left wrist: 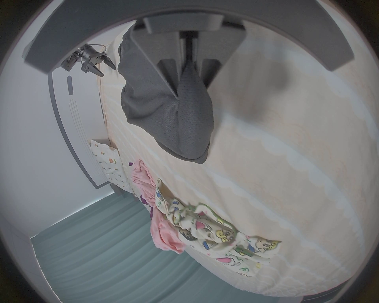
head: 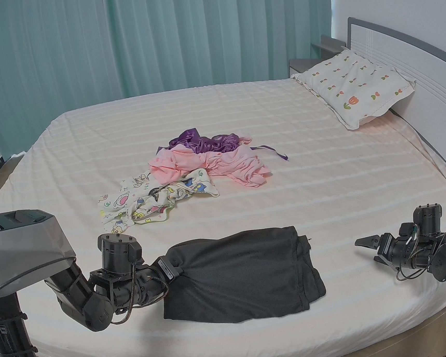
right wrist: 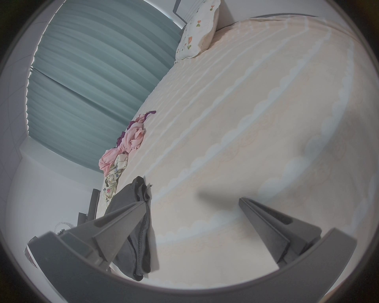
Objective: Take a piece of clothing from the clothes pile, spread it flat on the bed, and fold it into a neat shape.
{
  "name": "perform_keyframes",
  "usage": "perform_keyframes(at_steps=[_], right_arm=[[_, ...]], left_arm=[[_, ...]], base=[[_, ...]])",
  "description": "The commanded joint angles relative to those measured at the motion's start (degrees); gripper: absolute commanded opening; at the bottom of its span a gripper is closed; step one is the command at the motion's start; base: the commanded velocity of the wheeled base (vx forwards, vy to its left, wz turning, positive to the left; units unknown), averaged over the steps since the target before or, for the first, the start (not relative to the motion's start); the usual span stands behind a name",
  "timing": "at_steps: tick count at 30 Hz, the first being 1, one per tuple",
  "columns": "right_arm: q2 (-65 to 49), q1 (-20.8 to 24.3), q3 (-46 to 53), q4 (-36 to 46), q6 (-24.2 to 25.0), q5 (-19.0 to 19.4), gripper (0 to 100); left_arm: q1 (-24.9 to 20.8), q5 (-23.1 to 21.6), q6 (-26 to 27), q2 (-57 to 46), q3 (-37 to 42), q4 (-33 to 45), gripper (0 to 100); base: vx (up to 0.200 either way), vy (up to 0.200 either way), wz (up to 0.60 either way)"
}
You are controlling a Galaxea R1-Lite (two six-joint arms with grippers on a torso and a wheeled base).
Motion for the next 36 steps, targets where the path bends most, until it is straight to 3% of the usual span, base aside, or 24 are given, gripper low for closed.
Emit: perform_keyframes(at_steps=[1,13,22,23,26,34,36], right_arm=[[-0.02,-0.01,0.01,-0.02,-0.02,0.04,100],[-0.02,0.34,0.10,-0.02,-0.02,0.04,100],[-0.02,0.78,0.28,0.07,-0.02,0.04,100],[-0.02,0.78,0.28,0.07,-0.02,0.04,100],[-0.28,2.10,0.54,0.07,0.07,-0.05,100],[-1.25,8.25,3.62,-1.07,-0.02,-0.40,100],[-1.34,12.38,6.34,-4.32,0.07,-0.49,100]], left_arm=[[0.05,0.01,0.00,-0.04,-0.02,-0.02,0],[-0.04,0.01,0.00,0.40,0.06,0.07,0],[-0.04,-0.61,-0.09,0.40,0.42,0.15,0],[-0.04,-0.61,-0.09,0.40,0.42,0.15,100],[-0.21,-3.07,0.08,-0.12,2.53,-0.55,100],[0.14,-2.72,0.43,-1.53,3.84,-0.55,100],[3.83,-2.89,0.08,-1.53,2.88,-0.55,100]], base=[[0.000,0.200,0.00],[0.000,0.200,0.00],[0.000,0.000,0.00],[0.000,0.000,0.00],[0.000,0.000,0.00],[0.000,0.000,0.00],[0.000,0.000,0.00]])
